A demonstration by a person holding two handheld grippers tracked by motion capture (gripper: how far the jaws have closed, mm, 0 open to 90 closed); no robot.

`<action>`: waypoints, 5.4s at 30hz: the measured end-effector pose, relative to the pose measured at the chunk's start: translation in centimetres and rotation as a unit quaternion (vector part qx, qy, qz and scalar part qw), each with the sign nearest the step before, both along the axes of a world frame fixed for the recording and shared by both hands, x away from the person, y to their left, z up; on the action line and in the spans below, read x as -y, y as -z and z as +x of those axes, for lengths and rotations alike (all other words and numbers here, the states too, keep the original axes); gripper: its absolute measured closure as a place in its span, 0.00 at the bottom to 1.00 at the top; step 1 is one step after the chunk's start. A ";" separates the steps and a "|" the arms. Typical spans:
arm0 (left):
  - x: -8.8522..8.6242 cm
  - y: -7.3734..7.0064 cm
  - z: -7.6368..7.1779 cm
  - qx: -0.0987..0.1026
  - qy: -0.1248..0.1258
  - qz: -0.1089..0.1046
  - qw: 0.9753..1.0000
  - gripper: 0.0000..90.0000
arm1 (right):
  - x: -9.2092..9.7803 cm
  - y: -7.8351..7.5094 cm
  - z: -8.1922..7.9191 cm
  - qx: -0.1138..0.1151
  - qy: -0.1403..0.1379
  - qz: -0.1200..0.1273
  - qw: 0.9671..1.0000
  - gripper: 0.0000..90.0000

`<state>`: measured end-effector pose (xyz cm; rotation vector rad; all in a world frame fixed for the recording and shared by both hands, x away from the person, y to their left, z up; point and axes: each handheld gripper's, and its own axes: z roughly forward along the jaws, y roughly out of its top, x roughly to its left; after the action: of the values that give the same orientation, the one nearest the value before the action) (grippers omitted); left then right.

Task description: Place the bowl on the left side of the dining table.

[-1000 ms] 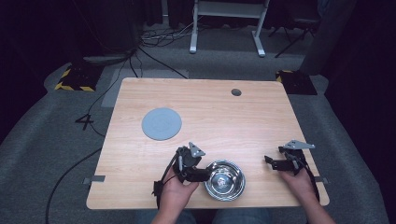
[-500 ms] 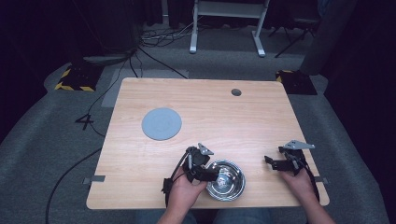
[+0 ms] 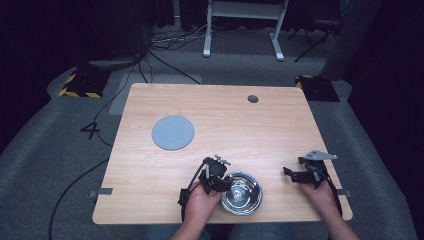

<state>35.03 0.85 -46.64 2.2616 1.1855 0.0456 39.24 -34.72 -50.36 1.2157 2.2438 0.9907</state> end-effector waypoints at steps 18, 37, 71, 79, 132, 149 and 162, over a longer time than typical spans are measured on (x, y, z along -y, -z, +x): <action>-0.5 -1.1 -0.2 0.003 0.002 -0.036 0.999 0.90 | 0.0 0.0 0.0 0.000 -0.002 0.000 1.000 0.20; -1.0 -3.2 -0.5 0.045 -0.005 -0.037 0.998 0.92 | 0.1 0.0 0.0 0.001 -0.003 -0.001 1.000 0.20; -7.4 -7.3 5.5 0.080 -0.136 -0.038 0.987 0.92 | 0.0 0.0 -0.2 0.001 -0.007 0.000 1.000 0.21; -9.3 -7.8 7.5 0.075 -0.164 -0.048 0.982 0.92 | 0.0 0.0 -0.2 0.001 -0.006 0.000 1.000 0.21; -20.3 -6.0 16.0 0.008 -0.327 -0.079 0.942 0.92 | 0.0 0.0 -0.2 0.001 -0.001 -0.001 1.000 0.20; -21.2 -2.5 17.3 -0.023 -0.335 -0.089 0.938 0.92 | 0.0 0.0 -0.2 0.001 -0.001 -0.001 1.000 0.20; -21.5 -1.5 17.3 -0.033 -0.330 -0.102 0.938 0.92 | 0.0 0.0 -0.2 0.001 -0.001 -0.001 1.000 0.20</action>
<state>52.31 22.36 -45.16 1.6134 1.8443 0.0989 39.01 -34.68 -50.35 1.2099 2.2445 0.9906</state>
